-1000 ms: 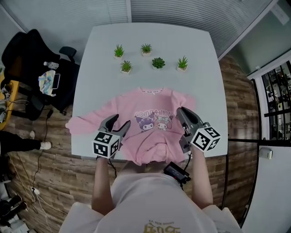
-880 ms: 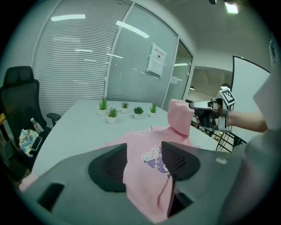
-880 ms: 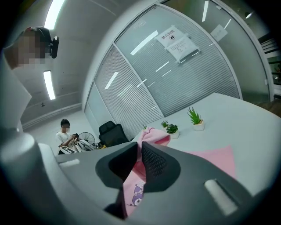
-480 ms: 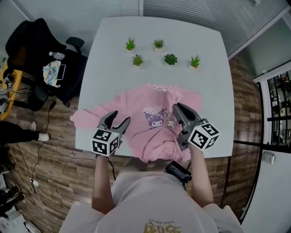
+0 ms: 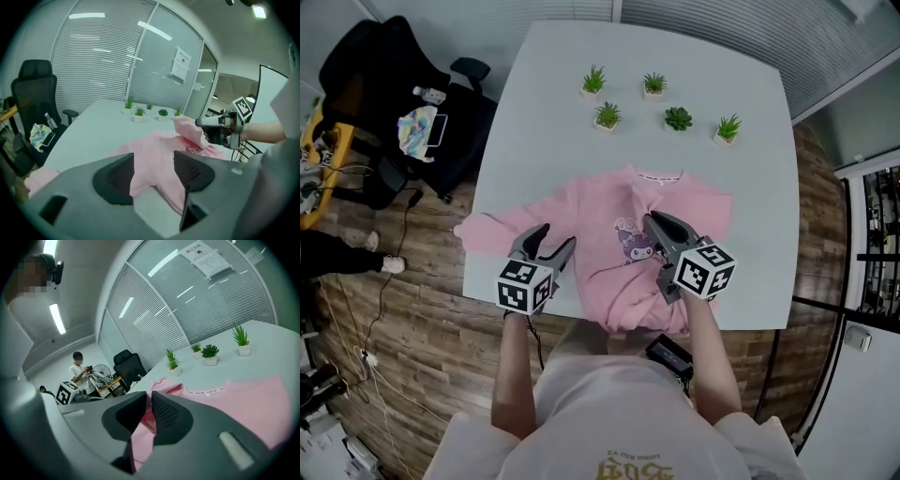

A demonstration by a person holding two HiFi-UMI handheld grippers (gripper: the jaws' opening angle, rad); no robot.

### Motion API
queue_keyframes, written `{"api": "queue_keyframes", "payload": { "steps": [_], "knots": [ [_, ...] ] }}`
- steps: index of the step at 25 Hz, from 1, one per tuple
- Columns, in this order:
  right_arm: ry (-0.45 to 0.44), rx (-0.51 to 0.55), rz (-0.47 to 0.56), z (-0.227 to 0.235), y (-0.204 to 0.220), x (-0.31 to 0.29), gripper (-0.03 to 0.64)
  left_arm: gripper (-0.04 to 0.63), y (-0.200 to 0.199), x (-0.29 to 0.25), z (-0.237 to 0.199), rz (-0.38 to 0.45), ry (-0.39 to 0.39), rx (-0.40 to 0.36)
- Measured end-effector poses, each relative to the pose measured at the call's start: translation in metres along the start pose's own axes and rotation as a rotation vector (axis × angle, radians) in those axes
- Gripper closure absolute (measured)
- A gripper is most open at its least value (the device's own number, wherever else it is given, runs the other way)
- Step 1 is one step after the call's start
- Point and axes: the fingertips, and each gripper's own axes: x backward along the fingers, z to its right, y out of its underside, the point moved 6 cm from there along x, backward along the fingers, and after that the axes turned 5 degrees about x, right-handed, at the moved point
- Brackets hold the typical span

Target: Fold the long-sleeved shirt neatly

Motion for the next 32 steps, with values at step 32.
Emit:
{"api": "queue_keyframes", "payload": {
  "steps": [32],
  "knots": [
    [-0.191, 0.158, -0.210, -0.077, 0.040, -0.086, 0.537, 0.319, 0.032, 0.025, -0.073, 0.012, -0.136, 0.127]
  ]
}}
